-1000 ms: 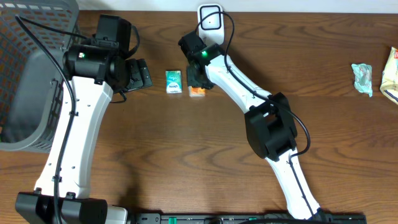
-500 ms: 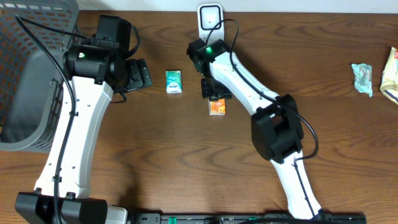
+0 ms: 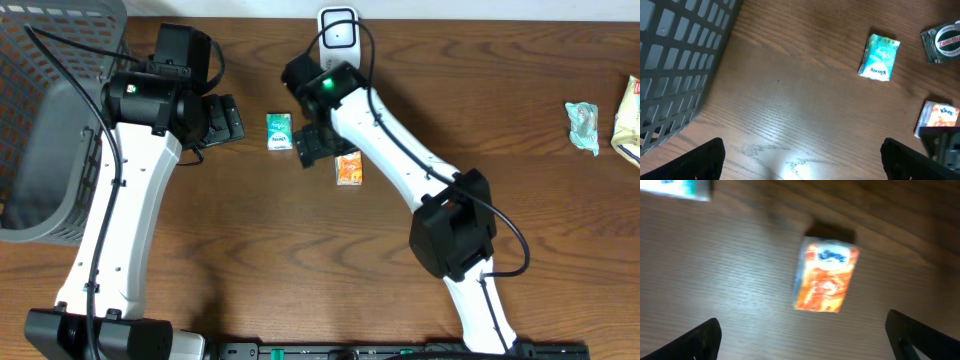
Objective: Scan the item barcode
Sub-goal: 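Grasp the orange tissue packet and pull it toward the table center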
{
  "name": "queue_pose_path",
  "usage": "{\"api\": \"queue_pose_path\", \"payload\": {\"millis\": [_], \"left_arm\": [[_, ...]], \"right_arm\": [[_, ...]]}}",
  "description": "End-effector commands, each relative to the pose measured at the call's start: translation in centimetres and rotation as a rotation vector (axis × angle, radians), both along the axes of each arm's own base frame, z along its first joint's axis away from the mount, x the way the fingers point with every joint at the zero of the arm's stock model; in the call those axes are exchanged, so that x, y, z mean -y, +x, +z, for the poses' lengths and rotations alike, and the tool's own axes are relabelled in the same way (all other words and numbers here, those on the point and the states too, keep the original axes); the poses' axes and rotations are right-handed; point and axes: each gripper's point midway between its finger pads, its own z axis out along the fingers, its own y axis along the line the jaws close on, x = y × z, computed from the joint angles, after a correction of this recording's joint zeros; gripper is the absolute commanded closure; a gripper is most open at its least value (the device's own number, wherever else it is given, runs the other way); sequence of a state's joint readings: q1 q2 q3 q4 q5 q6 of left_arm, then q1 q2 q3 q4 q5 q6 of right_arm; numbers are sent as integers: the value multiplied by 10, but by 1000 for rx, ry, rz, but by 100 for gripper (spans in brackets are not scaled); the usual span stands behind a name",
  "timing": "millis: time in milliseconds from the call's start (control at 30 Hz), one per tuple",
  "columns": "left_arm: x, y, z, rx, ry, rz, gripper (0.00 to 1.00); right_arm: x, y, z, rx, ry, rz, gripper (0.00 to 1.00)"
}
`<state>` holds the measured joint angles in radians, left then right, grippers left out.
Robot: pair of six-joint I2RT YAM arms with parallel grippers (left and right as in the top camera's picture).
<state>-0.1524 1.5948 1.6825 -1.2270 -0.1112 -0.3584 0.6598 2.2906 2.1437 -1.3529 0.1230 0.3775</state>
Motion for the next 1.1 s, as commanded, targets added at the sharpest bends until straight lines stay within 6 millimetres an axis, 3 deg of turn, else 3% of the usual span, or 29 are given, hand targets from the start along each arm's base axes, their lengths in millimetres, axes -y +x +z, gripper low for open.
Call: {"api": "queue_pose_path", "payload": {"millis": [0,667,933,1067], "left_arm": [[-3,0,5,13,14,-2,2],[-3,0,5,14,14,-2,2],[-3,0,5,13,14,-2,2],[-3,0,5,13,14,-2,2]], "right_arm": [[-12,-6,-2,5,-1,37,1],[-20,-6,-3,5,29,43,1],[-14,-1,-2,18,16,13,1],[-6,4,-1,47,-17,-12,12]]}}
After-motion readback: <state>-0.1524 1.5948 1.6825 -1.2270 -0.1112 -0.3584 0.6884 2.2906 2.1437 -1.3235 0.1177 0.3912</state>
